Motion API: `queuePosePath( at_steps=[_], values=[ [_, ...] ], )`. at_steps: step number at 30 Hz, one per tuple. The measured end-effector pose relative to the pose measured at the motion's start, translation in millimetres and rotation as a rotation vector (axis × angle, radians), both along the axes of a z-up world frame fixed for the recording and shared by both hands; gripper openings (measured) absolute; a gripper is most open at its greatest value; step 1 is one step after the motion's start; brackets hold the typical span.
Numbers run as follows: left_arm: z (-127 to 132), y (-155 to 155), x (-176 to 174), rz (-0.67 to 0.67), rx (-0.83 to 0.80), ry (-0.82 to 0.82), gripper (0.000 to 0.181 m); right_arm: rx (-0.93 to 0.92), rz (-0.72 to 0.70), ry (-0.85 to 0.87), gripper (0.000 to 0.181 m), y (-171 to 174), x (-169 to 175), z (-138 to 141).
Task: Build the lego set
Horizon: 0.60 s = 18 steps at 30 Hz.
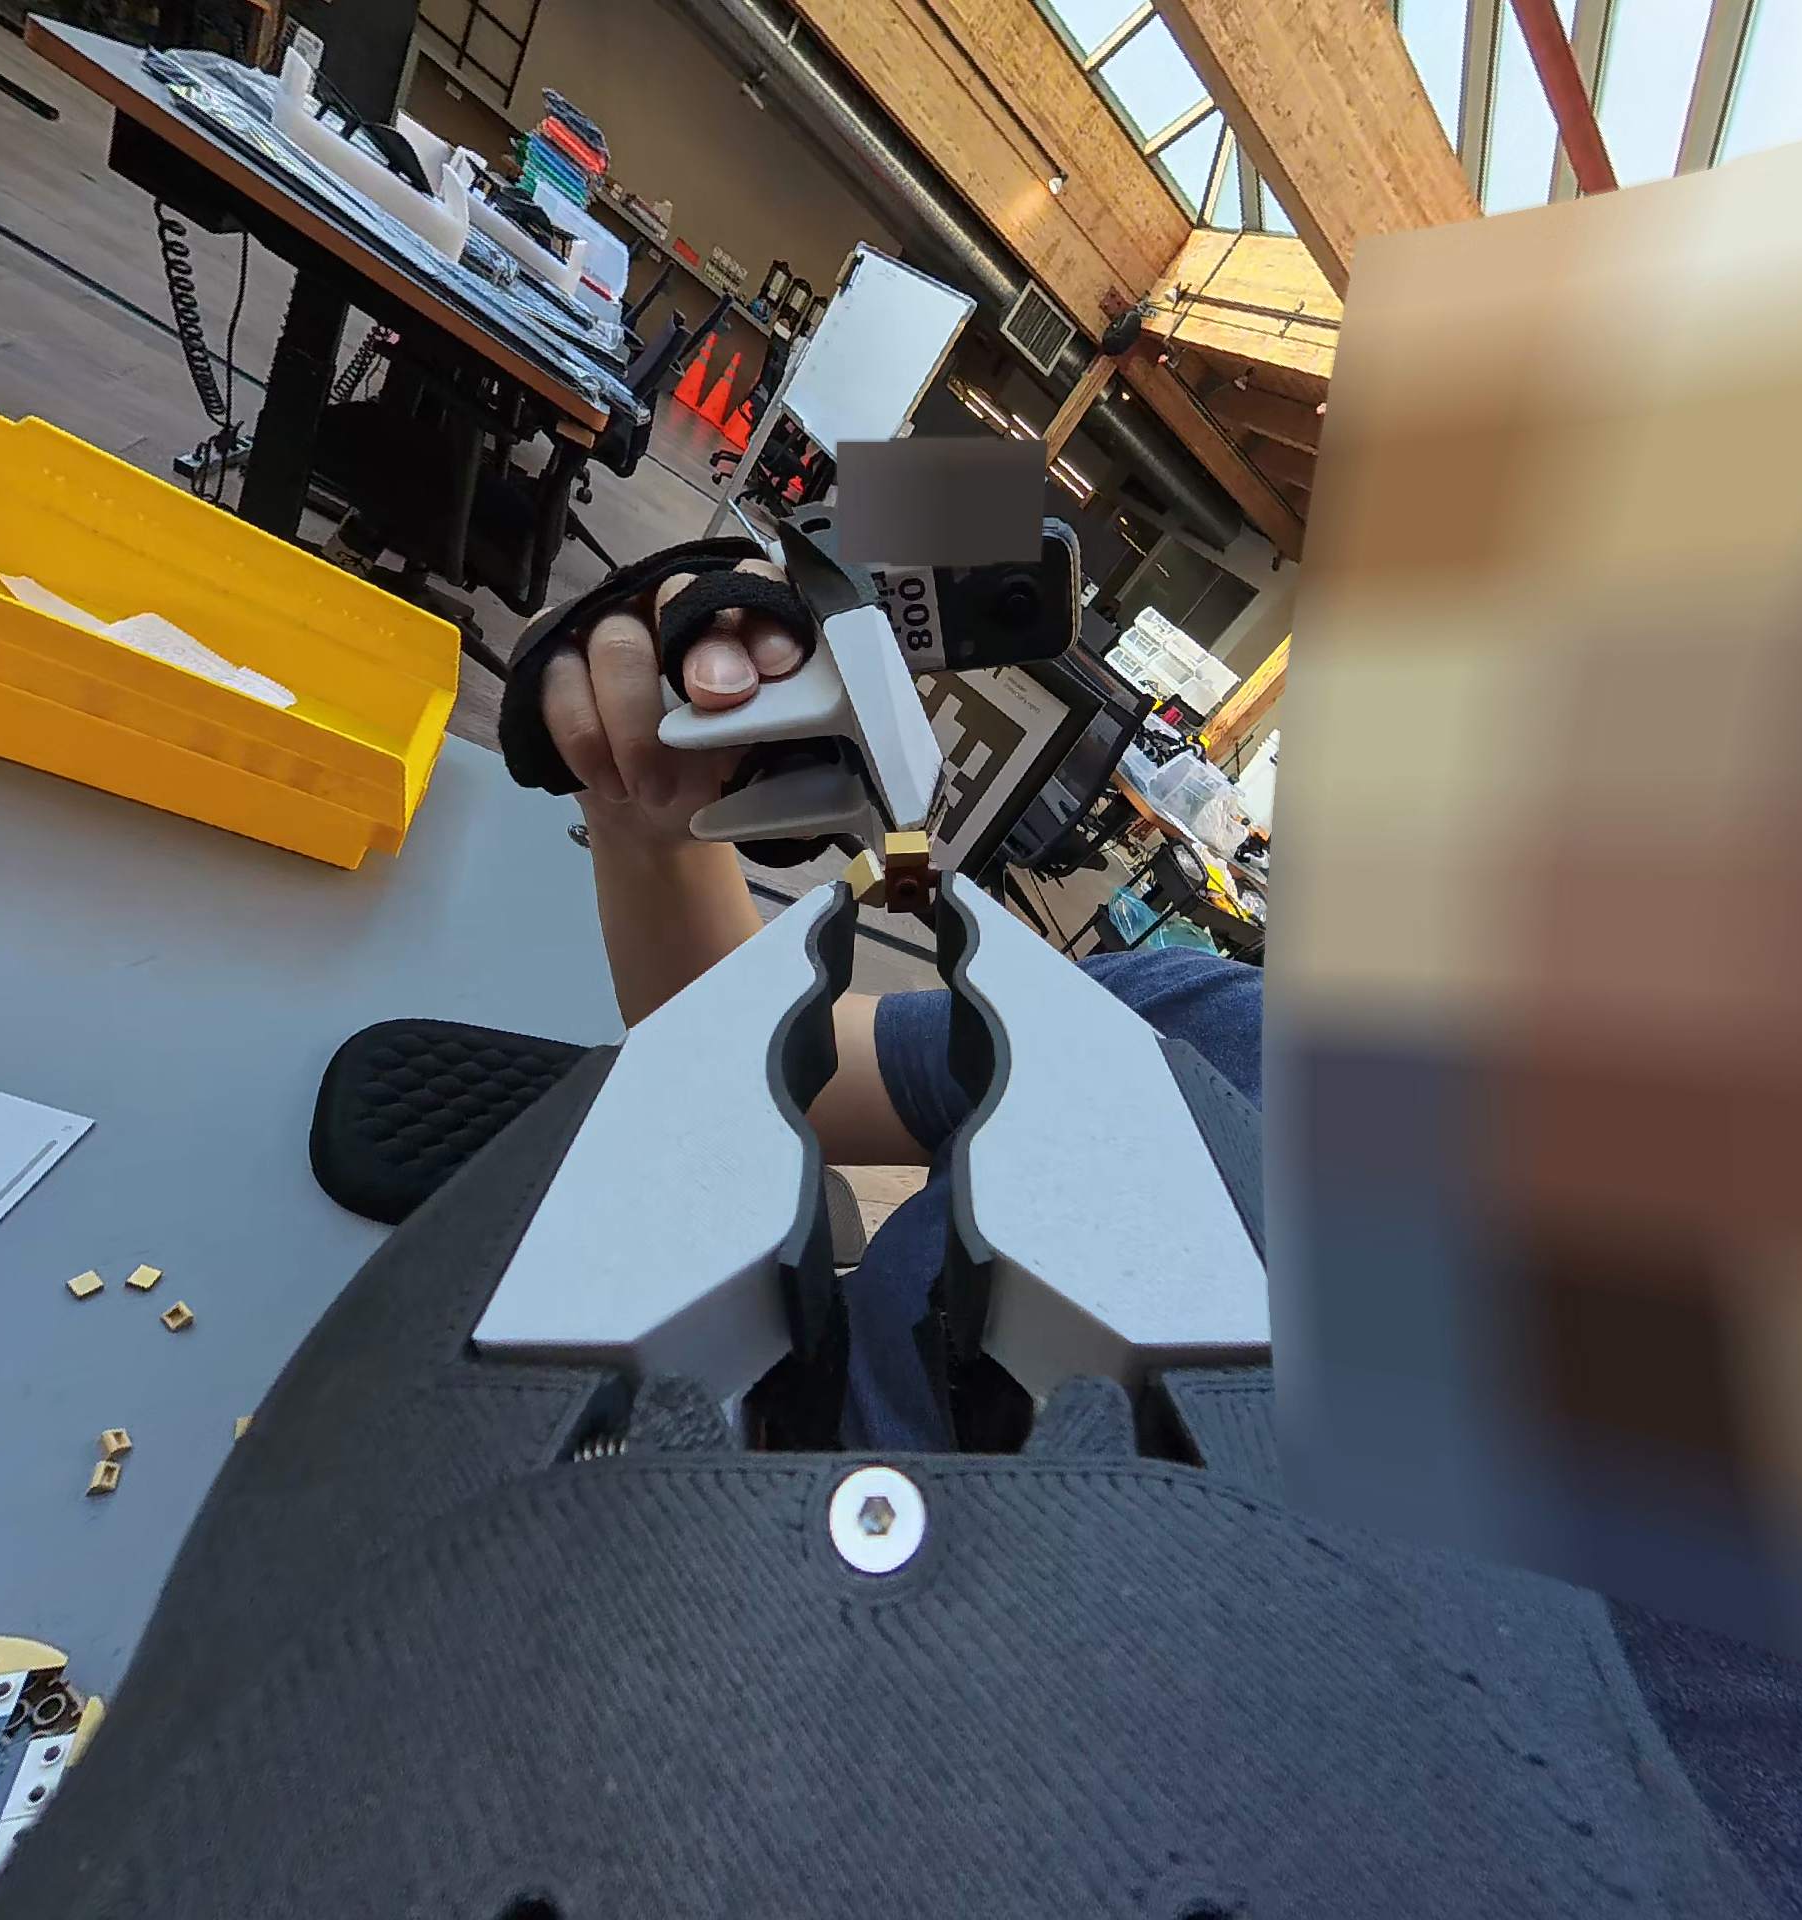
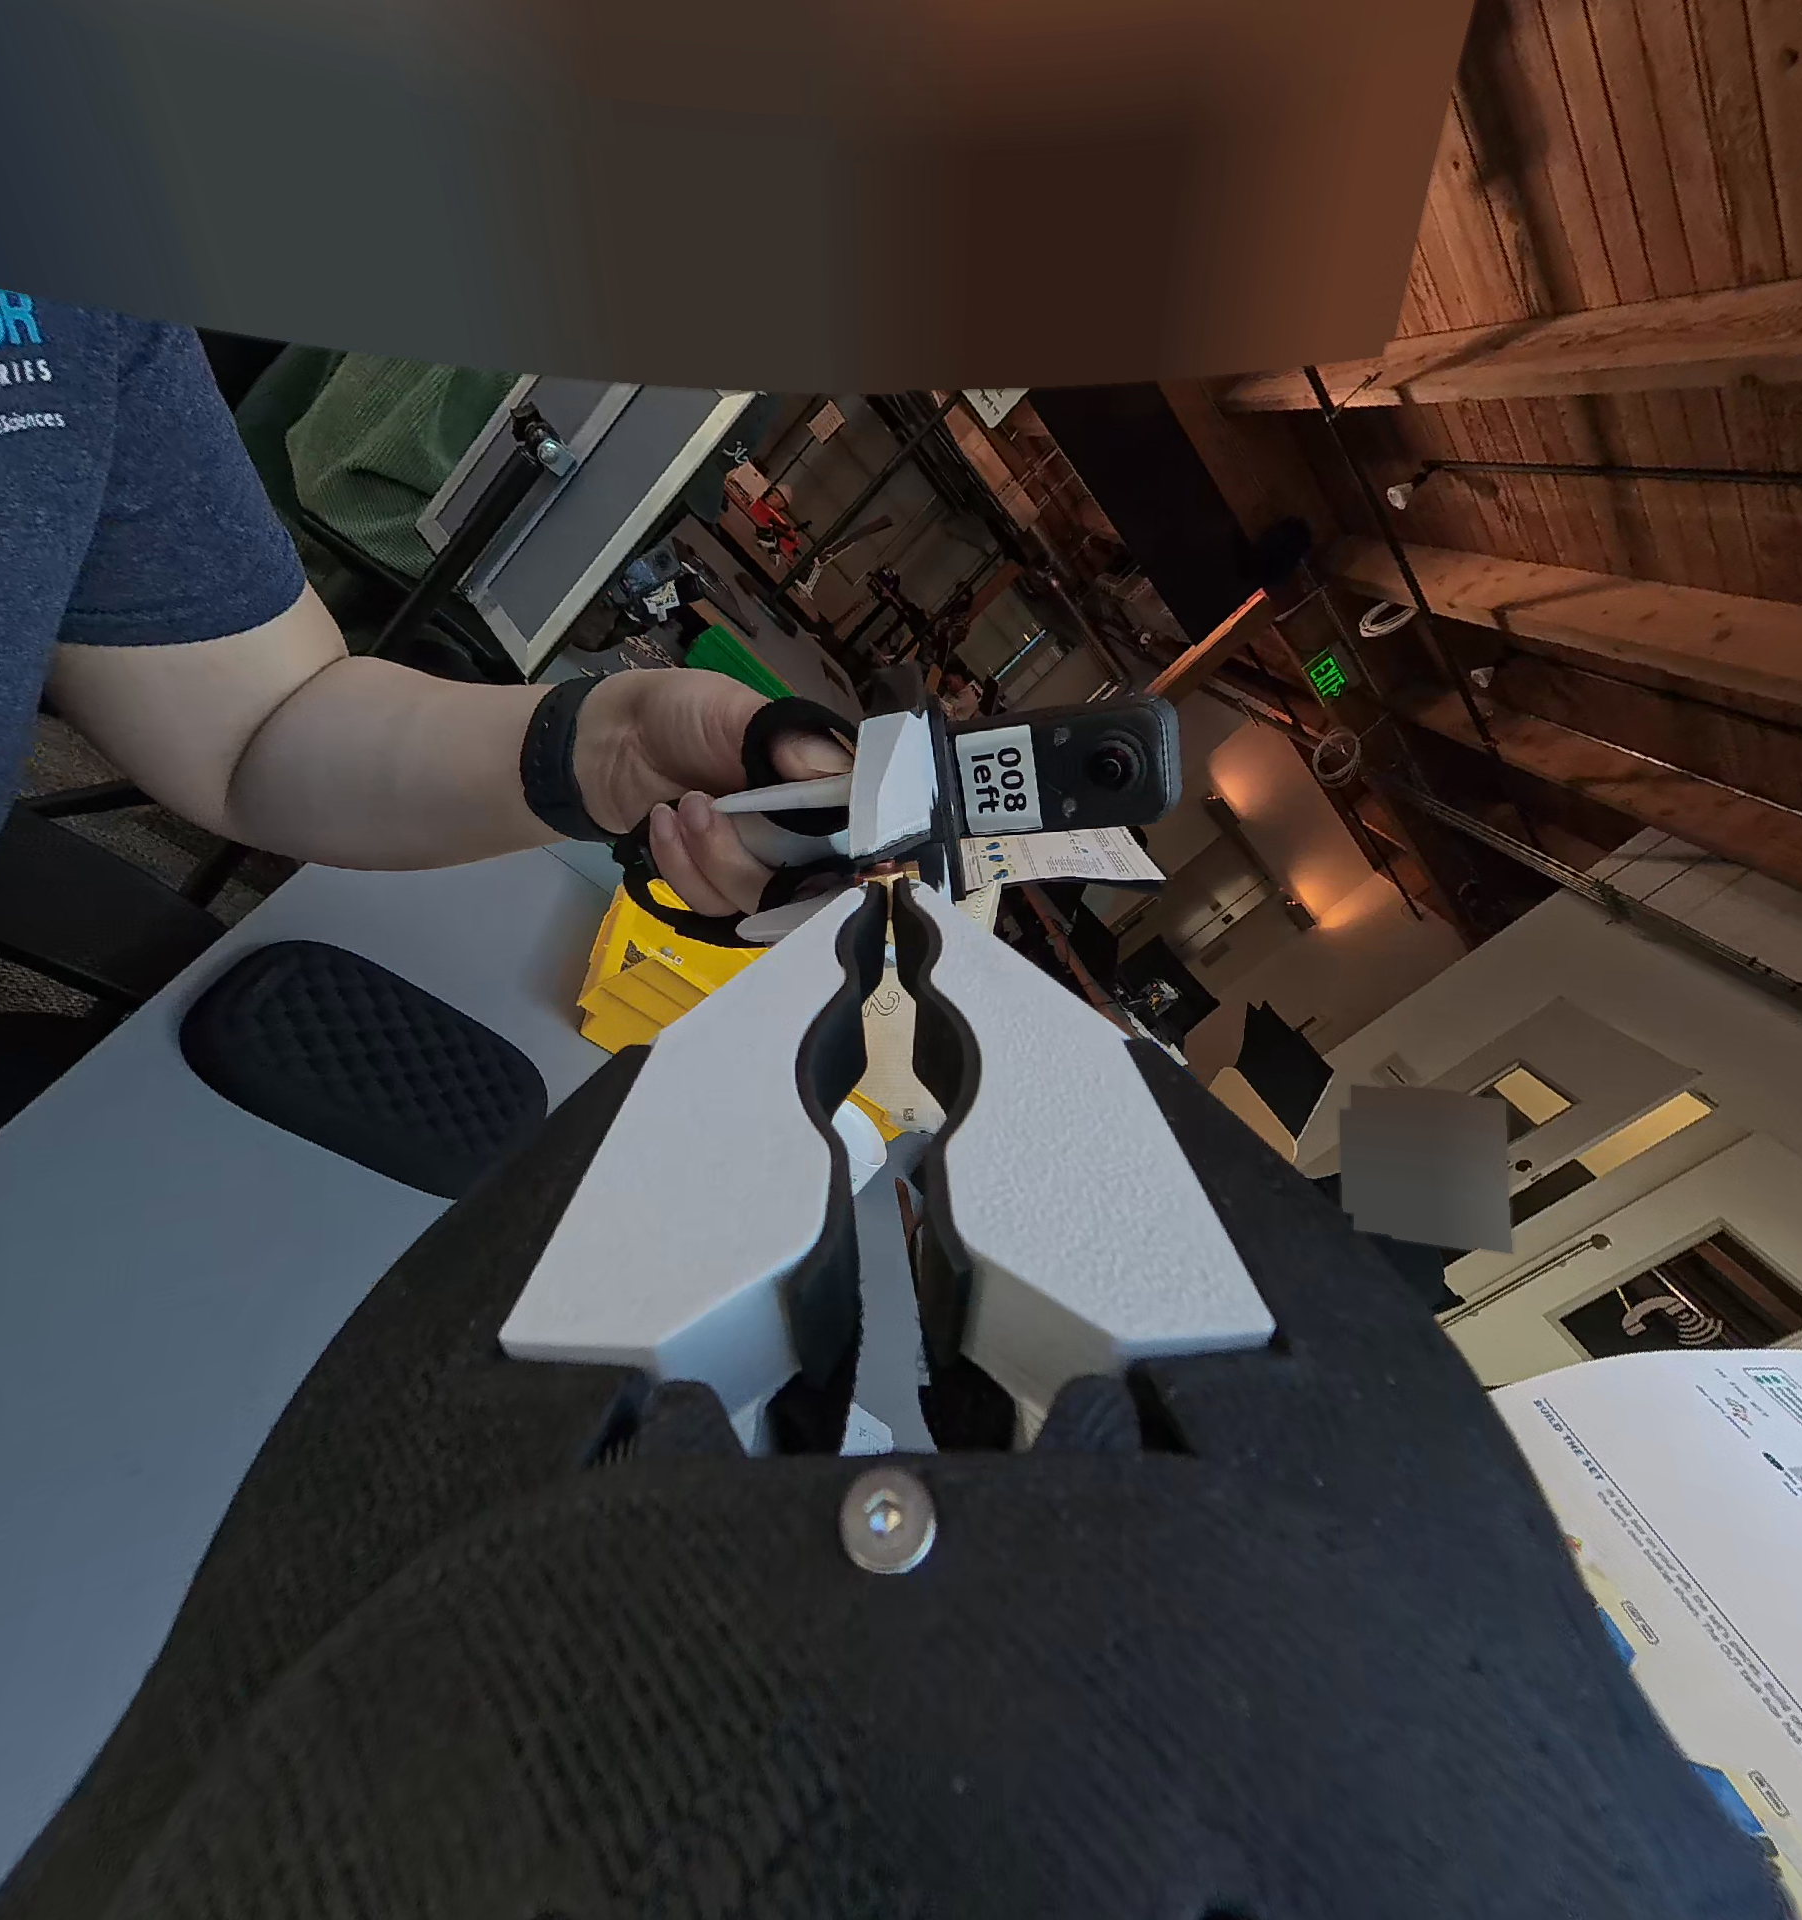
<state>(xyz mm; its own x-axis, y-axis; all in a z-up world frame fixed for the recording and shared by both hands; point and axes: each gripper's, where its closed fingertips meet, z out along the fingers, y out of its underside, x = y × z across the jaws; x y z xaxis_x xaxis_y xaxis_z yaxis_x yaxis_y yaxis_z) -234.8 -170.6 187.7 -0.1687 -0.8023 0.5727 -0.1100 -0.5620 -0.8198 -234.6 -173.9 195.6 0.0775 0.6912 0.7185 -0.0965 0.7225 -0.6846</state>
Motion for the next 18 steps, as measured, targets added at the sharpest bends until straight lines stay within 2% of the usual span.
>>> queuePosePath(
  at_steps=[1,18],
  values=[
    [0.2,0.5,-0.1,0.004,0.002,-0.002,0.014,0.004,-0.008,0.001,0.001,0.5,-0.1,0.1],
    [-0.3,2.4,-2.3,0.041,0.045,-0.018,0.013,0.007,-0.027,0.014,0.0,2.9,-2.3,-0.2]
  ],
)
